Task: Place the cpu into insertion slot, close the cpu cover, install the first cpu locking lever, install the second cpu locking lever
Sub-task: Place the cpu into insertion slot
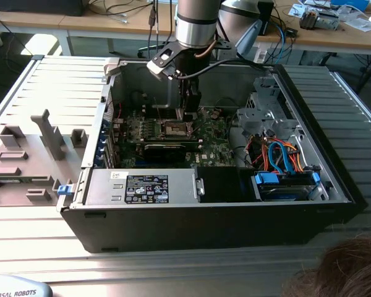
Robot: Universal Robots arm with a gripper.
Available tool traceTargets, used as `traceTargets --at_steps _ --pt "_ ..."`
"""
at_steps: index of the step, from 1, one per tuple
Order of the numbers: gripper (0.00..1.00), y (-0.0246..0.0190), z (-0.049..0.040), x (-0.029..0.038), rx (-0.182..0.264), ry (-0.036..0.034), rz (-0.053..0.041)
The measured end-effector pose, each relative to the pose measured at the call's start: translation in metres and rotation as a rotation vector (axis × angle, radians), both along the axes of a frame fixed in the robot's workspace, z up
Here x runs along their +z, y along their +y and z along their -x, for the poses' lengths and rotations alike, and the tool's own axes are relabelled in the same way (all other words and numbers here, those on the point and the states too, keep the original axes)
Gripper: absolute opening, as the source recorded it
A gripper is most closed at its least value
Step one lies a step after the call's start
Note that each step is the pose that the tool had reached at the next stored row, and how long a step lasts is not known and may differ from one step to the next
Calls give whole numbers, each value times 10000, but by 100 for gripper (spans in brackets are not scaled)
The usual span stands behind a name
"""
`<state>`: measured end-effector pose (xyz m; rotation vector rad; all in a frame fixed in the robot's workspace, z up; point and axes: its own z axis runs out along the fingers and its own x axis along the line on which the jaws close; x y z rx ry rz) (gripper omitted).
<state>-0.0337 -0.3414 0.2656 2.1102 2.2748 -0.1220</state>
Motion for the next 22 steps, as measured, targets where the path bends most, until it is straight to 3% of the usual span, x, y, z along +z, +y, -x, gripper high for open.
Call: traceTargets --at_steps 22 --pt "54 9 5 -45 0 0 0"
